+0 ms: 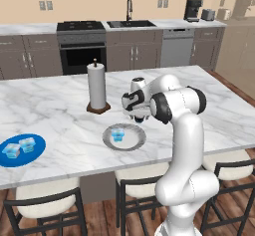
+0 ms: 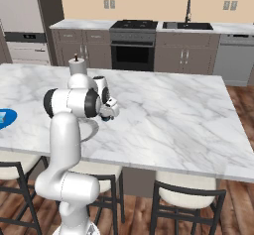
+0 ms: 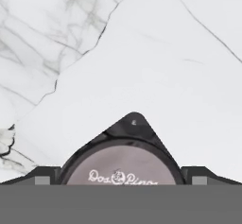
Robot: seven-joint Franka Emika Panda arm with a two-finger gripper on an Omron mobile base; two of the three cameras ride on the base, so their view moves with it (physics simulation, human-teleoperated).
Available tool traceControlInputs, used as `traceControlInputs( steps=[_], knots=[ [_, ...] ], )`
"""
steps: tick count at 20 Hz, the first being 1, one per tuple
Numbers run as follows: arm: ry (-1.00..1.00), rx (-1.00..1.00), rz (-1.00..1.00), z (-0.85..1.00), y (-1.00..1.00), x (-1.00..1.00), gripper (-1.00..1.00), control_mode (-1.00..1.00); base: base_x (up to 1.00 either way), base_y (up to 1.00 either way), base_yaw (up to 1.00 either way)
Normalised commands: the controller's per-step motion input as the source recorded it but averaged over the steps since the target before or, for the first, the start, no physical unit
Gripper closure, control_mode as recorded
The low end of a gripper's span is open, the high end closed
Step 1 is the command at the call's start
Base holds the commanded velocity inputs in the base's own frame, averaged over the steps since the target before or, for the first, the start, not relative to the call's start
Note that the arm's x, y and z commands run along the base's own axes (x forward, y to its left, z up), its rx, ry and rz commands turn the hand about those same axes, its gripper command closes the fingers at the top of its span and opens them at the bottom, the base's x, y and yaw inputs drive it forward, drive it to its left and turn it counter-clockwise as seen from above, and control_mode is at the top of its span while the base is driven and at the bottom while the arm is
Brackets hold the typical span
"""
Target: Place two yogurt containers on each plate.
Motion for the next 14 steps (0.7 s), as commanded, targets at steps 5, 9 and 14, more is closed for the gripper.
traceControlInputs(
  steps=[5, 9, 14],
  knots=[
    [0.0, 0.0, 0.0, 0.0, 0.0, 0.02, 1.0, -1.0, 0.0, 0.0, 0.0],
    [0.0, 0.0, 0.0, 0.0, 0.0, 0.0, 1.0, -1.0, 0.0, 0.0, 0.0],
    [0.0, 0.03, 0.0, 0.1, 0.0, -0.22, 1.0, -1.0, 0.0, 0.0, 0.0]
  ],
)
